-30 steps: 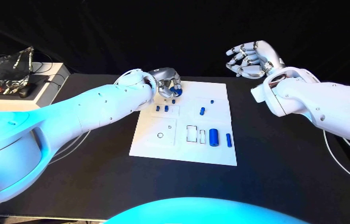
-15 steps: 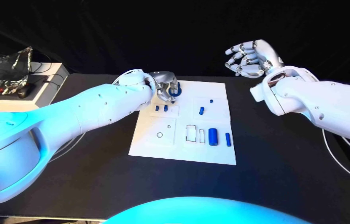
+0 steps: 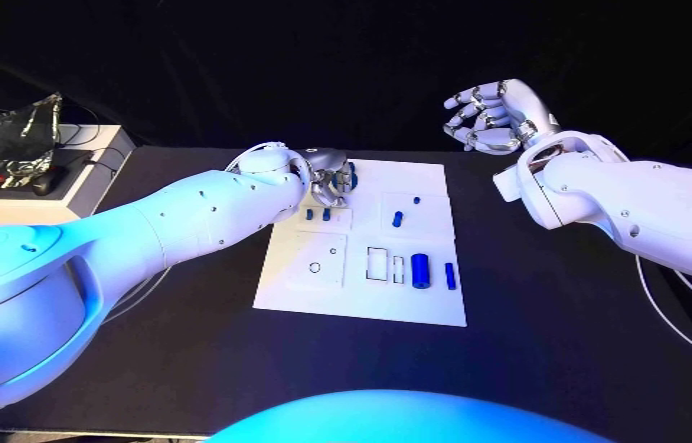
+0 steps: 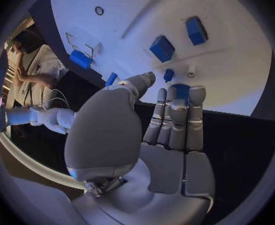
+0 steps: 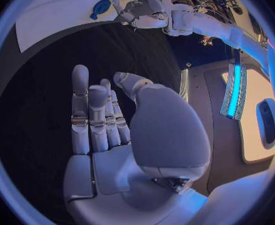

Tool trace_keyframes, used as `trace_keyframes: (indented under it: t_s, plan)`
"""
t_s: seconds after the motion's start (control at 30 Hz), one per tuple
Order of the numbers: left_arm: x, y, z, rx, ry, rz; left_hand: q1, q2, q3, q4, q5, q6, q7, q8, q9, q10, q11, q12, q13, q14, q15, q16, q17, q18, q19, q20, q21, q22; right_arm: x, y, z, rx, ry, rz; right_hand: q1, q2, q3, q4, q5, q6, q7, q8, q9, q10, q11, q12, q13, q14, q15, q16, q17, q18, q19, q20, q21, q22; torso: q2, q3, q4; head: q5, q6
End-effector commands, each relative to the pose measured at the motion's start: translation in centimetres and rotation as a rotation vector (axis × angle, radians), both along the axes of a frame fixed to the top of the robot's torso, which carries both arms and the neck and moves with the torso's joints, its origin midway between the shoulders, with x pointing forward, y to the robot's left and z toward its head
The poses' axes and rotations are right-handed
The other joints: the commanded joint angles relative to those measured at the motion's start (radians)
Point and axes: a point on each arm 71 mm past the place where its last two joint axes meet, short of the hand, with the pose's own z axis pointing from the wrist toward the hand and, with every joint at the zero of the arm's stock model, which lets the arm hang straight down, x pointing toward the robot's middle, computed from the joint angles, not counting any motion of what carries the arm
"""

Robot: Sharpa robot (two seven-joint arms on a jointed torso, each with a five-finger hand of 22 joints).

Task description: Assemble the parts on the task board

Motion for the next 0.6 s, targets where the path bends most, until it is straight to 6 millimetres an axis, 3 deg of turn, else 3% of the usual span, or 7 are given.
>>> trace_keyframes:
  t_s: [0.03, 0.6]
  plan:
    - [0.04, -0.13, -0.04, 0.005, -0.005, -0.001, 0.006, 0.011, 0.006, -0.006, 0.000, -0.001, 0.006, -0.007, -0.003, 0.011, 0.000, -0.008, -0.003, 0.004, -0.002, 0.005, -0.002, -0.014, 0.007, 0.000, 0.009, 0.003, -0.08, 0.16, 0.09, -0.003, -0.006, 0.017, -0.006, 0.000, -0.002, -0.007, 0.003, 0.006, 0.003, -0.006, 0.001, 0.006, 0.000, -0.008, -0.003, 0.002, 0.008, -0.007, 0.002, 0.010, 0.004, 0.003, -0.007, 0.001, 0.001, 0.0006, 0.0010, -0.001, -0.001]
    - [0.12, -0.06, -0.57, 0.026, 0.023, 0.011, 0.028, 0.025, 0.047, -0.022, 0.000, 0.022, 0.008, -0.018, -0.008, 0.037, -0.003, -0.021, -0.010, 0.011, -0.005, 0.019, -0.001, -0.017, 0.021, -0.003, 0.026, 0.019, -0.11, 0.23, 0.19, -0.001, -0.007, 0.019, -0.007, 0.000, -0.002, -0.007, 0.003, 0.007, 0.004, -0.006, 0.001, 0.007, 0.001, -0.013, -0.007, 0.002, 0.008, -0.008, 0.002, 0.010, 0.004, 0.003, -0.007, 0.001, -0.001, -0.0003, 0.0003, -0.004, -0.007]
